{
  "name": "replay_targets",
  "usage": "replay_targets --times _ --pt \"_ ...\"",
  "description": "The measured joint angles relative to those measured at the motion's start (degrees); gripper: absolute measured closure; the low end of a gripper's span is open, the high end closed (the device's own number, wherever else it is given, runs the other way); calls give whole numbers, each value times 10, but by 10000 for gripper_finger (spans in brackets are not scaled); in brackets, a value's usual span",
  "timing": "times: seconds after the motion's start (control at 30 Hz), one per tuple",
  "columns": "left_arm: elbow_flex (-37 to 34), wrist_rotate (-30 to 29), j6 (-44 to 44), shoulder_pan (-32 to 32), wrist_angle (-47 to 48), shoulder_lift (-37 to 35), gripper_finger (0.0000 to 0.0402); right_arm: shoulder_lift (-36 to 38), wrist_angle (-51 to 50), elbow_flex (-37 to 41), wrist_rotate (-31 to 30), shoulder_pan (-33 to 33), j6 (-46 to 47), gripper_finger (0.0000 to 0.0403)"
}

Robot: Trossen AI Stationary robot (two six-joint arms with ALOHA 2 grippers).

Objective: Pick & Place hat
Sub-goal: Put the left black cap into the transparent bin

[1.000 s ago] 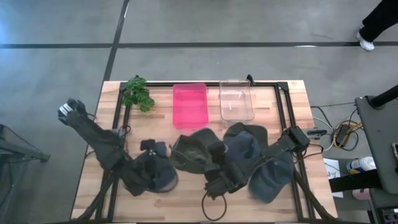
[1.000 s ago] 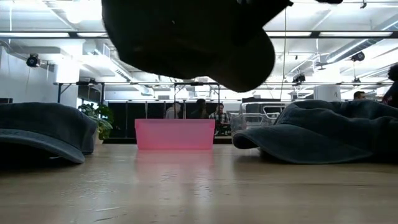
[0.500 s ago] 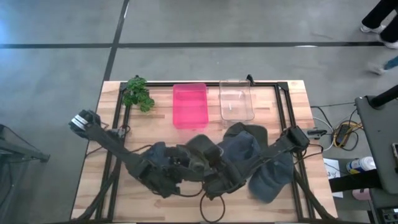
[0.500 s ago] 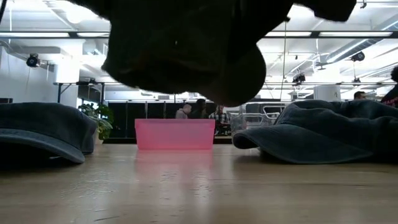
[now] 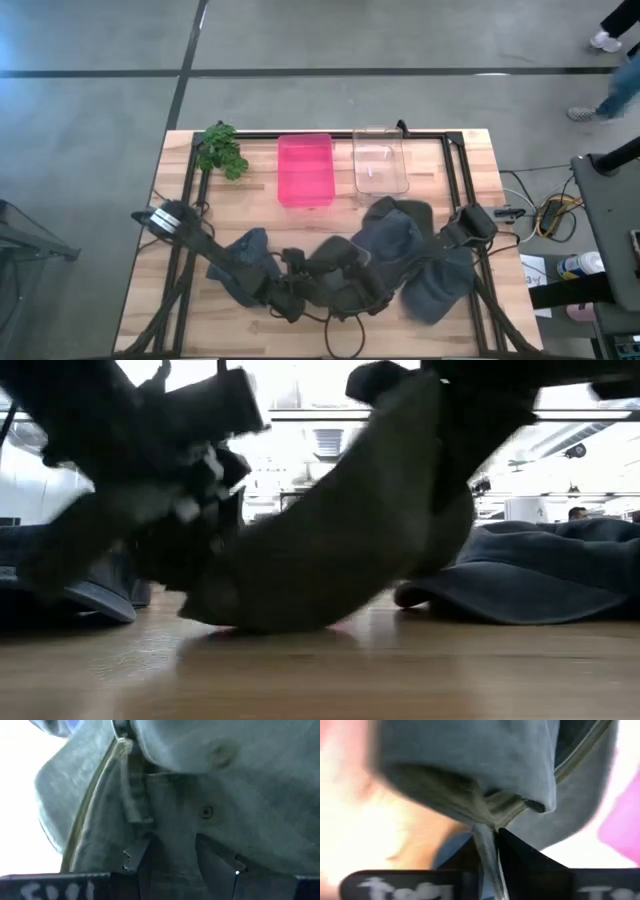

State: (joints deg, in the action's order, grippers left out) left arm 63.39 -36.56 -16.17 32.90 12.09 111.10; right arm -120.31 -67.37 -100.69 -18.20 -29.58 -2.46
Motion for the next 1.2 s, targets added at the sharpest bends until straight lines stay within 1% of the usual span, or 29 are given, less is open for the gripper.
replay_targets --times 0.07,0.17,0.3,0.43,0.53,0.6,0.63,0.73,0.8,0.9,1.0,1.07,1.2 --pt "-9 1 0 0 -30 3 259 0 -6 2 20 0 17 332" --pt "-13 0 -1 -1 -39 2 259 2 -29 2 31 -2 24 299" --pt "-17 -2 15 -2 -24 -10 259 3 -68 -4 33 -3 23 260" --pt "-20 -4 15 -2 5 -26 259 21 -118 -18 32 -5 40 231" --pt "-20 -4 15 -1 14 -42 259 43 -103 -26 37 -8 72 220" --pt "-20 -9 15 3 15 -61 259 56 -56 -33 48 -9 88 220" --pt "-20 -15 13 6 16 -70 259 61 -20 -35 64 -8 95 222" --pt "-28 -45 9 21 25 -103 259 64 100 -34 136 -2 117 232" --pt "-46 -60 -3 31 27 -127 259 54 160 -28 168 3 141 241" --pt "-87 -63 -57 40 31 -155 259 33 223 -9 167 8 163 254" --pt "-122 -64 -106 48 27 -175 259 16 265 0 142 14 182 268" --pt "-137 -62 -114 53 -3 -182 259 7 285 0 132 18 190 278" --pt "-161 -37 -91 55 -135 -180 259 -14 287 5 122 27 203 306"
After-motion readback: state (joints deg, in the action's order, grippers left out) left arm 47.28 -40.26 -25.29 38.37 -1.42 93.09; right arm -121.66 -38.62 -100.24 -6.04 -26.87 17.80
